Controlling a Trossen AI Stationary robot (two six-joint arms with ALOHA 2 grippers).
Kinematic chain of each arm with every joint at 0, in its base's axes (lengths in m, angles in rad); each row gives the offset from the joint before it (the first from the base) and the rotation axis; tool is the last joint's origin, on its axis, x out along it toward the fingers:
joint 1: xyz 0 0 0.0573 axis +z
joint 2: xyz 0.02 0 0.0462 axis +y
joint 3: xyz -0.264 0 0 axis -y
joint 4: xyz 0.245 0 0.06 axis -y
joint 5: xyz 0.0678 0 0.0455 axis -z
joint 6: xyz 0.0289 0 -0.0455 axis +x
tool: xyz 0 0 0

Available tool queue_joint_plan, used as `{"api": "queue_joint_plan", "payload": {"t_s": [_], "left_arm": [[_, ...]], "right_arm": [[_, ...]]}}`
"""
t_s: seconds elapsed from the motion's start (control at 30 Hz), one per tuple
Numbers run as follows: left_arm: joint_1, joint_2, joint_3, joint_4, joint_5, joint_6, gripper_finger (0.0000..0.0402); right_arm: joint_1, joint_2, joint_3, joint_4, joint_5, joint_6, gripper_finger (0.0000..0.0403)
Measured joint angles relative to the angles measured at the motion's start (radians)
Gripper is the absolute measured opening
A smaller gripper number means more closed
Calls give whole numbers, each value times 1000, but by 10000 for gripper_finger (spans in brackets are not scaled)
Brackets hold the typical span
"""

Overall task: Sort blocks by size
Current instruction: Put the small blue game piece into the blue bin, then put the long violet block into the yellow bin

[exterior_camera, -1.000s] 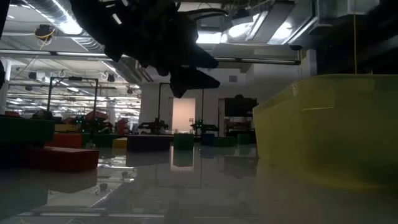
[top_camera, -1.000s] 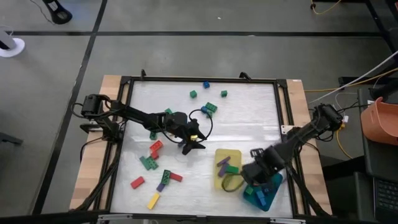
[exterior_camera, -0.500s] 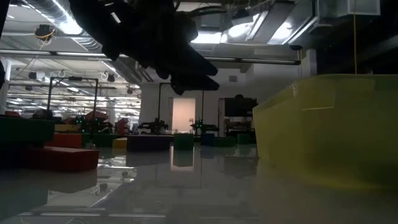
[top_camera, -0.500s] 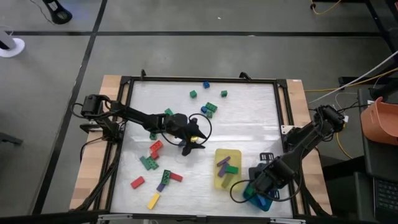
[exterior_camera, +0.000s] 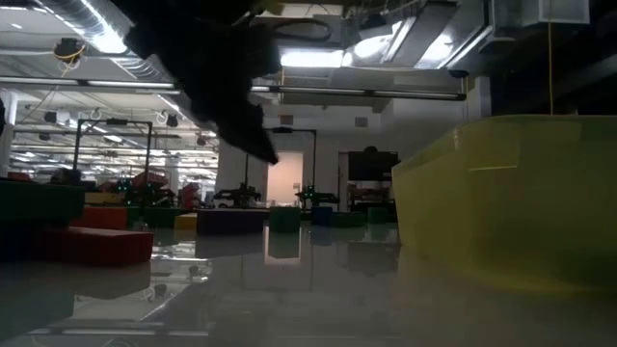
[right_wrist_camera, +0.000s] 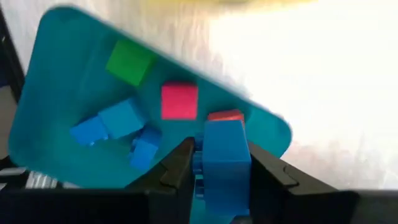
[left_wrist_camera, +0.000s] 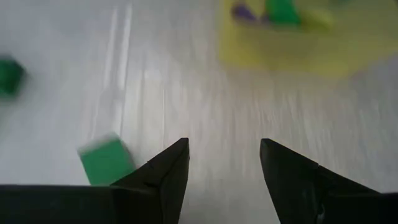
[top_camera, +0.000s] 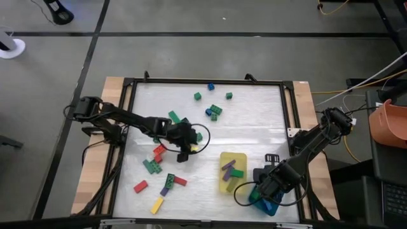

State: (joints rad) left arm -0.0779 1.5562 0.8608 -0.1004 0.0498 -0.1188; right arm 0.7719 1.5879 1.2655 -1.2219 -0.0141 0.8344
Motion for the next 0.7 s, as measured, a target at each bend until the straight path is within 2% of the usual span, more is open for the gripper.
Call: {"api": "queue_joint_plan", "payload": {"t_s": [0.13, 0.37, 0.7], "left_arm": [[-21, 0, 0, -65, -20, -43, 182], [-27, 1, 0, -130, -42, -99, 182], [-26, 2, -2, -211, -180, -159, 182]], "right_arm": [[1, 0, 0, 5, 40, 43, 115], [8, 0, 0, 6, -5, 60, 120], [7, 0, 0, 6, 6, 60, 204]]}}
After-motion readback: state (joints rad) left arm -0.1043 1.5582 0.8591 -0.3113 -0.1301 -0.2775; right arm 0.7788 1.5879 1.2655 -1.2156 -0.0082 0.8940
